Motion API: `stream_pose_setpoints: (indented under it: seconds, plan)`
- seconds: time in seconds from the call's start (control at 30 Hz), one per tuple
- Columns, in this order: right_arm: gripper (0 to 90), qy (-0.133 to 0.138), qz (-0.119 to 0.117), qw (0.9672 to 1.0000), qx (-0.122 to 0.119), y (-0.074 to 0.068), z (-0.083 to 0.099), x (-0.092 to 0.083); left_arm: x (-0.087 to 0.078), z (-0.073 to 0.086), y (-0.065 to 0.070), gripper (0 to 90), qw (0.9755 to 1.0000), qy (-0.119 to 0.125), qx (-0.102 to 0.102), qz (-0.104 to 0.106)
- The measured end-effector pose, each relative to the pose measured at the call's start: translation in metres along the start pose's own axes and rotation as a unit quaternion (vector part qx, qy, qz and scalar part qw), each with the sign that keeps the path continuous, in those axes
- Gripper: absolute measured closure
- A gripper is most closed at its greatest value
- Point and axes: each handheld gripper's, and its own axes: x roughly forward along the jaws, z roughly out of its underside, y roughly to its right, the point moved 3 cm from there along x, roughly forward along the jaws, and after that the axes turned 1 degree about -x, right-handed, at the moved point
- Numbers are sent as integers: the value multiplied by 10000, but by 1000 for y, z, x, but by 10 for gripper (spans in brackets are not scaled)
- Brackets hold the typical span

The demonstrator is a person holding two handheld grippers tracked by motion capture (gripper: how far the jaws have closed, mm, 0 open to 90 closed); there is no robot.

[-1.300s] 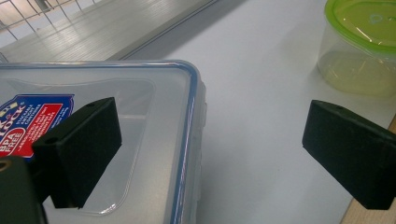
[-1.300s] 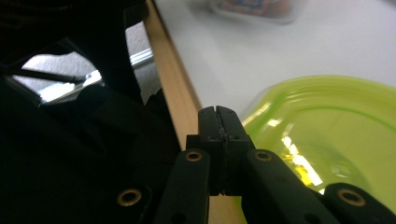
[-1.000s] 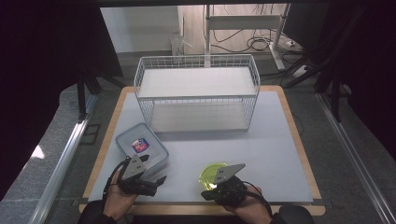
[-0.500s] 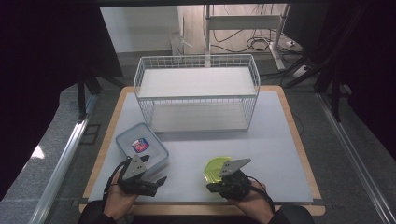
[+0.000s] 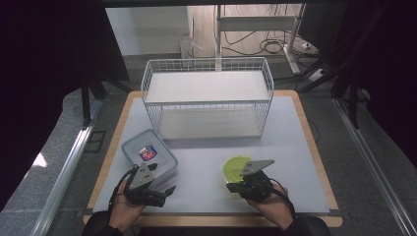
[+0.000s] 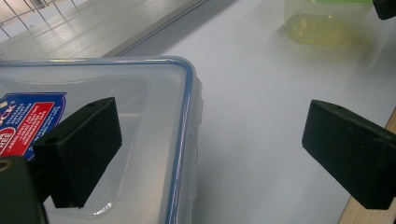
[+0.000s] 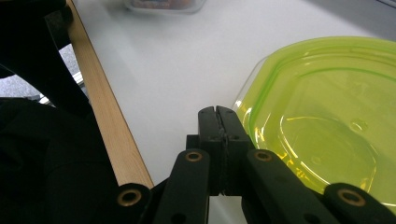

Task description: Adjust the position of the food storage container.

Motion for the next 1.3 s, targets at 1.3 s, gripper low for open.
stream_pose_setpoints:
  seconds: [1.3]
  plan:
    - [900, 15, 825, 9966, -31, 46, -22, 1, 0, 0, -1, 48, 10000, 9, 63, -54]
